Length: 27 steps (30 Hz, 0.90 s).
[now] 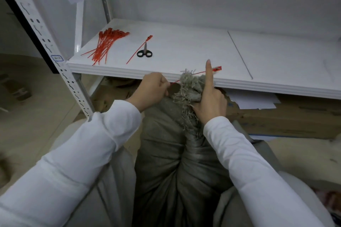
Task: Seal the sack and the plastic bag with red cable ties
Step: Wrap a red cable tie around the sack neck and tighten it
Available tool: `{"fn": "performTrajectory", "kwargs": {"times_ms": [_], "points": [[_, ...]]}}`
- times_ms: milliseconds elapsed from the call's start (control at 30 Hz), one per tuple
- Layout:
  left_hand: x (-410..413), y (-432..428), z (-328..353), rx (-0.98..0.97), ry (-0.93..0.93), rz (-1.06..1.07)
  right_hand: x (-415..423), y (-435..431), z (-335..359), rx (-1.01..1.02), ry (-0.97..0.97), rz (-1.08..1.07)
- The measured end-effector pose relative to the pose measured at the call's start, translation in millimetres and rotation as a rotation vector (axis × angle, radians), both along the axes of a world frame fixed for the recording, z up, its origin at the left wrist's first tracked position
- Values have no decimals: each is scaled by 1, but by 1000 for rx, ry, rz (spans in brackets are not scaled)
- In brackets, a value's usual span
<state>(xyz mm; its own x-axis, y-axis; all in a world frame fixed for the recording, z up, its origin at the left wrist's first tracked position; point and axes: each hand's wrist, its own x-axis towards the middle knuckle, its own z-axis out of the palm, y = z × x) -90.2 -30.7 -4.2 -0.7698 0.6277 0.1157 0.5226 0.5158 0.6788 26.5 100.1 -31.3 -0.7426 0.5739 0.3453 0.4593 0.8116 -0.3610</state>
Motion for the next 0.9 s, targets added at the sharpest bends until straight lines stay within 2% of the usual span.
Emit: {"fn": "performTrajectory", "kwargs": {"times_ms": [67, 133, 300, 433, 533, 600, 700, 900], "points": [[12, -4, -6, -83, 74, -68, 10, -1, 2, 48, 28, 42], [21, -5, -9, -54, 145, -134, 19, 0, 4, 32, 18, 81], [32, 1, -6, 222, 341, -148, 38, 5, 14, -3, -17, 100], [35, 13, -9, 402, 374, 31, 39, 3, 10, 25, 4, 160], [25, 18, -12, 302, 365, 47, 37, 4, 7, 64, 8, 158], [21, 18, -12, 206, 388, -63, 37, 7, 7, 76, -6, 123], [20, 16, -13, 79, 478, -240, 36, 13, 8, -29, -31, 125], [25, 17, -19, 85, 546, -306, 32, 15, 7, -114, -37, 51]]}}
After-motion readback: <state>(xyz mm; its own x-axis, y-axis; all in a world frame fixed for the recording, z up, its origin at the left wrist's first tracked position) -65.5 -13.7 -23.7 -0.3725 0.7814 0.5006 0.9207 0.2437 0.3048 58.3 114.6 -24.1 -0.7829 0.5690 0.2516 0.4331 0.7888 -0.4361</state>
